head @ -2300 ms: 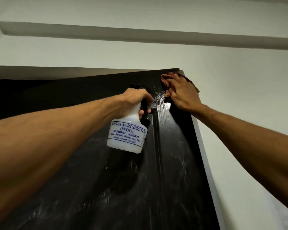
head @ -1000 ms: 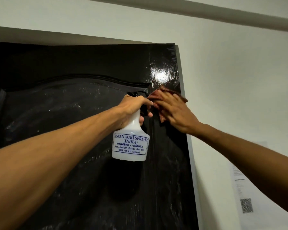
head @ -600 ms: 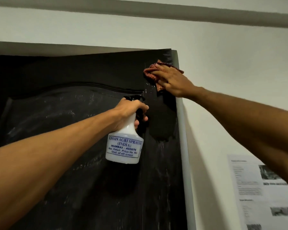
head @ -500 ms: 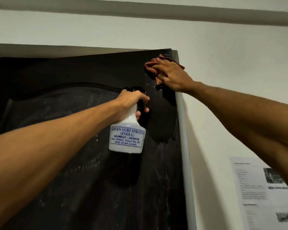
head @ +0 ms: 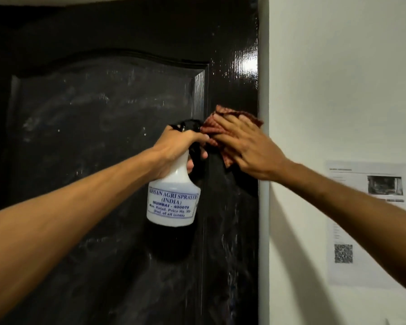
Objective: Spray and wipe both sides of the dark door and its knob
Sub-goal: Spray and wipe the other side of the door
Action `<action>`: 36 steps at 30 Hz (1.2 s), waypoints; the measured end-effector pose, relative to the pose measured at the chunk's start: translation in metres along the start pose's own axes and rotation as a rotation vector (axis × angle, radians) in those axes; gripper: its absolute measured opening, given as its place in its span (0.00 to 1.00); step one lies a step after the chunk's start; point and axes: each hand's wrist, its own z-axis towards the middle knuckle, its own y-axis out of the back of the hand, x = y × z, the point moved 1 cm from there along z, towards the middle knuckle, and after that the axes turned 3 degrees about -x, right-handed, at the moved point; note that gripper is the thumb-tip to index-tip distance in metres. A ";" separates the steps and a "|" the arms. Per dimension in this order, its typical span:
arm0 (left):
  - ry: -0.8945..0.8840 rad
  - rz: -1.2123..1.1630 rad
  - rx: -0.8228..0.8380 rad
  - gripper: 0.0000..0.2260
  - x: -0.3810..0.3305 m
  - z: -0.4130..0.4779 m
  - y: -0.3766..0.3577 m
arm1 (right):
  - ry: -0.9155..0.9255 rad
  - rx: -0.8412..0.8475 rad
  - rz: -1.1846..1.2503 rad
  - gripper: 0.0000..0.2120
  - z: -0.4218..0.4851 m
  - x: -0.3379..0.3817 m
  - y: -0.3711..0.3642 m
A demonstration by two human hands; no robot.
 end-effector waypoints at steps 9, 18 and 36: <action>0.069 -0.041 0.007 0.10 0.047 -0.044 0.004 | 0.011 0.053 -0.025 0.27 -0.001 0.002 0.002; 0.056 0.077 0.095 0.11 0.095 -0.080 -0.008 | 0.047 0.040 -0.001 0.26 -0.055 0.045 -0.023; 0.111 0.086 0.080 0.11 0.173 -0.137 -0.035 | -0.056 0.030 -0.058 0.25 -0.066 0.062 -0.032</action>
